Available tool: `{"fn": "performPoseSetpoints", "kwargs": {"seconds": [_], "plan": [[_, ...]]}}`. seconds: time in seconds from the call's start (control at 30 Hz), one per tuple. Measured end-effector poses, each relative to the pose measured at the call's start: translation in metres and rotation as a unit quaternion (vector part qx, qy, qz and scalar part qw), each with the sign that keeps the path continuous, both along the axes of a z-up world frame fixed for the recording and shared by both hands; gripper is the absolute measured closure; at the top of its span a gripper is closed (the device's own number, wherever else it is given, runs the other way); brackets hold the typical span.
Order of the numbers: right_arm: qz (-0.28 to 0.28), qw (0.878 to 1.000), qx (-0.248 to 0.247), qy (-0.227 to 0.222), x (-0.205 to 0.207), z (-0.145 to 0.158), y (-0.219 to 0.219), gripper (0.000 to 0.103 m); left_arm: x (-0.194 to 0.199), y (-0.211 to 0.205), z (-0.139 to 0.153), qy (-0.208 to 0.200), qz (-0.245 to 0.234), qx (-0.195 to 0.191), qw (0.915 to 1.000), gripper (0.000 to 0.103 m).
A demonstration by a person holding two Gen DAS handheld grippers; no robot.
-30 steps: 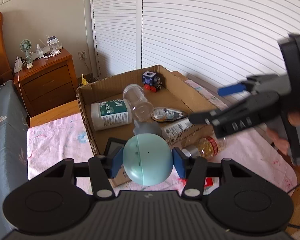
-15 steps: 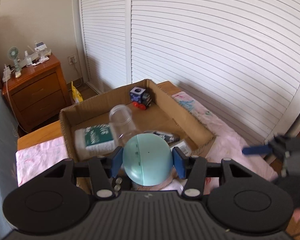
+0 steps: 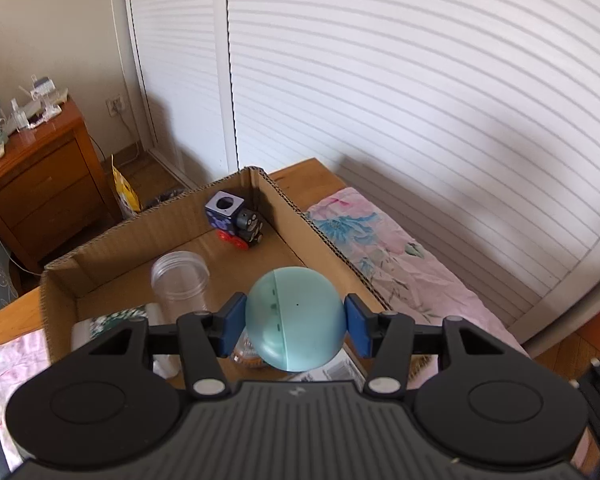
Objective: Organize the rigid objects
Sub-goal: 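Carry teal round case over the box and open left tool, then move left tool to red S.L toy car and grasp it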
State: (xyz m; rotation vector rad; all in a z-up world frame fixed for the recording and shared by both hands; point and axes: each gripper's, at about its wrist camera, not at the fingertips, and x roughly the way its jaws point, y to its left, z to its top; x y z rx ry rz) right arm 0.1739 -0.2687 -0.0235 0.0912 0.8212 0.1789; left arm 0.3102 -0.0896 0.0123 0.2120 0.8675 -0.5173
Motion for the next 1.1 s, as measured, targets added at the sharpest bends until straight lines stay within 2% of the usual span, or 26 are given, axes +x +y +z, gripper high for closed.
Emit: {"fn": "performPoseSetpoints", "kwargs": {"seconds": [0.03, 0.07, 0.1, 0.27, 0.33, 0.37, 0.4, 0.47, 0.6, 0.8, 1.0, 1.1], "plan": [[-0.001, 1.0, 0.001, 0.001, 0.0, -0.001, -0.002, 0.0, 0.005, -0.004, -0.003, 0.0, 0.002, 0.003, 1.0, 0.052], [-0.002, 1.0, 0.003, 0.002, 0.001, -0.002, -0.004, 0.0, 0.009, -0.007, -0.005, -0.001, 0.003, 0.006, 1.0, 0.059], [-0.005, 1.0, 0.005, 0.004, 0.002, -0.003, -0.007, 0.0, 0.014, -0.009, -0.007, 0.0, 0.004, 0.006, 1.0, 0.062], [-0.011, 1.0, 0.01, 0.009, 0.005, -0.007, -0.014, 0.0, 0.033, -0.018, -0.013, -0.001, 0.018, 0.012, 0.9998, 0.061], [-0.012, 1.0, 0.01, 0.009, 0.004, -0.007, -0.015, 0.0, 0.036, -0.016, -0.014, 0.002, 0.026, 0.009, 0.9996, 0.052], [-0.012, 1.0, 0.011, 0.009, 0.003, -0.007, -0.016, 0.0, 0.036, -0.013, -0.013, 0.003, 0.031, 0.003, 0.9995, 0.039], [-0.013, 1.0, 0.013, 0.007, 0.002, -0.006, -0.017, 0.0, 0.034, -0.01, -0.012, 0.001, 0.039, -0.003, 0.9992, 0.021], [-0.014, 1.0, 0.015, 0.004, 0.001, -0.005, -0.018, 0.0, 0.029, -0.003, -0.007, -0.003, 0.051, -0.012, 0.9986, 0.007], [-0.015, 1.0, 0.01, 0.001, -0.005, -0.002, -0.016, 0.0, 0.008, 0.011, 0.008, -0.018, 0.049, -0.018, 0.9985, 0.007], [-0.021, 1.0, 0.005, -0.012, -0.019, 0.005, -0.012, 0.0, -0.044, 0.033, 0.026, -0.044, 0.04, -0.005, 0.9982, 0.004], [-0.025, 0.999, -0.002, -0.024, -0.034, 0.01, -0.008, 0.0, -0.103, 0.047, 0.018, -0.064, 0.032, 0.015, 0.9973, 0.003], [-0.026, 0.999, 0.001, -0.027, -0.041, 0.01, -0.009, 0.0, -0.129, 0.052, 0.006, -0.073, 0.029, 0.013, 0.9969, 0.003]]}}
